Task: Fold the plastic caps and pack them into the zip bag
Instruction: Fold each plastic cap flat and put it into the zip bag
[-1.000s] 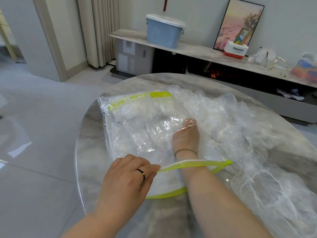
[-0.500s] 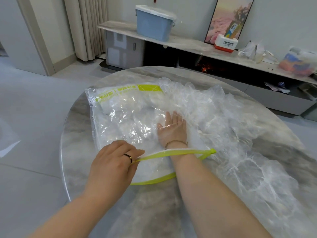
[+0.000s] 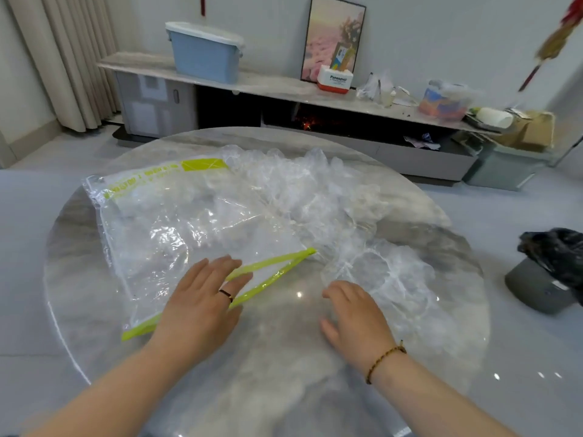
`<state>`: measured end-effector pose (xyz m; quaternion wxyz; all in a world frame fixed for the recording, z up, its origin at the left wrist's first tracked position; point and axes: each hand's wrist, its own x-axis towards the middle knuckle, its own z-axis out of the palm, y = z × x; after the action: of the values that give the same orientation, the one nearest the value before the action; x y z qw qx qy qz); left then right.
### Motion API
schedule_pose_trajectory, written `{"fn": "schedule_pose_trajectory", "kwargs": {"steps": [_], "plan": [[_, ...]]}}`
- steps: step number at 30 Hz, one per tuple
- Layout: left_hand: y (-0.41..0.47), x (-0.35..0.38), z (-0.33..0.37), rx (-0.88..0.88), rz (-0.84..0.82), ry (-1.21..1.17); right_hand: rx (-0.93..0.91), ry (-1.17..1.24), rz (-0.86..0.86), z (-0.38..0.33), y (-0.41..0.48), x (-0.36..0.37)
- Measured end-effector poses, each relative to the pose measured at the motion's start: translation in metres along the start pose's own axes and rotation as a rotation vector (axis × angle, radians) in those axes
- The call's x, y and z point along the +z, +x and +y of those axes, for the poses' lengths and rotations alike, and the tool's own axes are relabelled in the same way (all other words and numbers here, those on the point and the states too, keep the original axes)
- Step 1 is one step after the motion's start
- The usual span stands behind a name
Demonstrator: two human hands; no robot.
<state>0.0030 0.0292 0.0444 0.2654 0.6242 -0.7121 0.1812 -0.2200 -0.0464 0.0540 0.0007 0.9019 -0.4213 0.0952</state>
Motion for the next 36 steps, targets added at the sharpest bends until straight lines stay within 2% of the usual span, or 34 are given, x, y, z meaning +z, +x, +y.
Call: {"fn": "schedule_pose_trajectory", "kwargs": {"steps": [2,4,8,11,14,16,19,21,23,26,29,33,36], "plan": [[-0.004,0.004,0.016,0.072,-0.082,-0.024,0.149,-0.082,-0.005,0.011,-0.006,-0.005],[-0.008,0.008,0.027,0.079,-0.184,0.017,0.267,-0.125,-0.083,0.02,-0.011,-0.013],[-0.017,0.023,0.022,0.045,-0.32,0.087,0.315,-0.039,-0.059,0.036,-0.004,-0.013],[-0.023,0.026,0.016,0.017,-0.33,0.078,0.38,-0.06,-0.072,0.036,0.014,-0.006],[-0.024,0.03,0.01,0.037,-0.269,0.083,0.387,-0.124,-0.06,0.041,0.028,0.0],[-0.022,0.034,0.005,0.033,-0.204,0.095,0.367,-0.122,0.009,0.044,0.031,0.002],[-0.02,0.039,-0.002,0.037,-0.155,0.106,0.351,0.005,0.313,0.043,0.03,-0.004],[-0.018,0.037,-0.005,0.028,-0.168,0.093,0.233,0.072,0.547,0.04,0.026,-0.005],[-0.014,0.029,-0.001,-0.006,-0.173,0.067,0.037,0.153,0.647,0.03,0.017,-0.002],[-0.012,0.013,0.01,-0.007,-0.085,-0.046,-0.225,0.275,0.602,0.003,-0.009,0.005],[-0.014,0.0,0.026,0.111,-0.024,-0.178,-0.394,0.404,0.448,-0.019,-0.039,0.014],[-0.024,0.001,0.033,0.309,-0.194,-0.15,-0.454,0.497,0.284,-0.032,-0.061,0.019],[-0.026,-0.002,0.03,0.366,-0.351,-0.167,-0.419,0.291,0.159,-0.025,-0.072,0.019]]}}
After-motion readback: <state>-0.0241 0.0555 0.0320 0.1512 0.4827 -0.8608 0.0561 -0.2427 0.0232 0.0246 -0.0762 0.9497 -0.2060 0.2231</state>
